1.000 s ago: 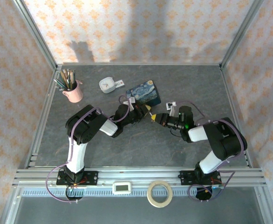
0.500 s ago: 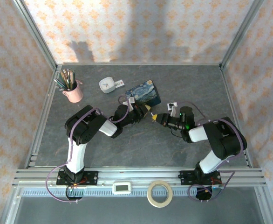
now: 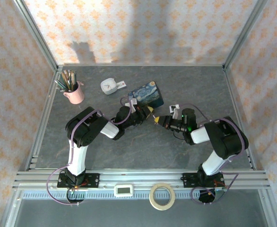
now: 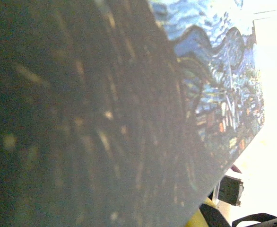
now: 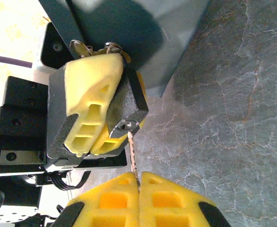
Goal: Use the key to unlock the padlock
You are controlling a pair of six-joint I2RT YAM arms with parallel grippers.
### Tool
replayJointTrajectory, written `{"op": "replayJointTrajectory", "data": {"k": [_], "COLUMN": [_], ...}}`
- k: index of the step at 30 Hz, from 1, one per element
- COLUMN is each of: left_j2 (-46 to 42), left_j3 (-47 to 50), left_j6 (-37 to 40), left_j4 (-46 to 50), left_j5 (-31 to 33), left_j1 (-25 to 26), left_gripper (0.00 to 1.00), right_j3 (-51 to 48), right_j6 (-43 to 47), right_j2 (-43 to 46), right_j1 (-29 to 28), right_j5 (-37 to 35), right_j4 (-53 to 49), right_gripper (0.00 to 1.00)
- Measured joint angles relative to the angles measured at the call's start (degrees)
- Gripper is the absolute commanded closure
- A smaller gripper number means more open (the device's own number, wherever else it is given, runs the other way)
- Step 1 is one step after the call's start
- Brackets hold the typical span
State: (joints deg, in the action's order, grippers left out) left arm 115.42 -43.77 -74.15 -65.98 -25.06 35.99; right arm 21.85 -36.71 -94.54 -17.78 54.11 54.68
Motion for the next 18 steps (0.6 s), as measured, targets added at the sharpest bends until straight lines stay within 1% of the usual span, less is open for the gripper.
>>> {"op": "replayJointTrajectory", "data": {"k": [18], "left_j2": [-0.4], "left_j3": [0.1], "left_j6": [0.0], "left_j4": [0.0], "left_j5": [0.2], "left_j1": [0.3], "left_gripper": [1.00], "right_j3": [0.2], "right_j6": [-0.1], "right_j2": [0.0], "right_j1": [0.2], "right_j5": [0.8], "right_j4": [0.4], "right_gripper": [1.00]}}
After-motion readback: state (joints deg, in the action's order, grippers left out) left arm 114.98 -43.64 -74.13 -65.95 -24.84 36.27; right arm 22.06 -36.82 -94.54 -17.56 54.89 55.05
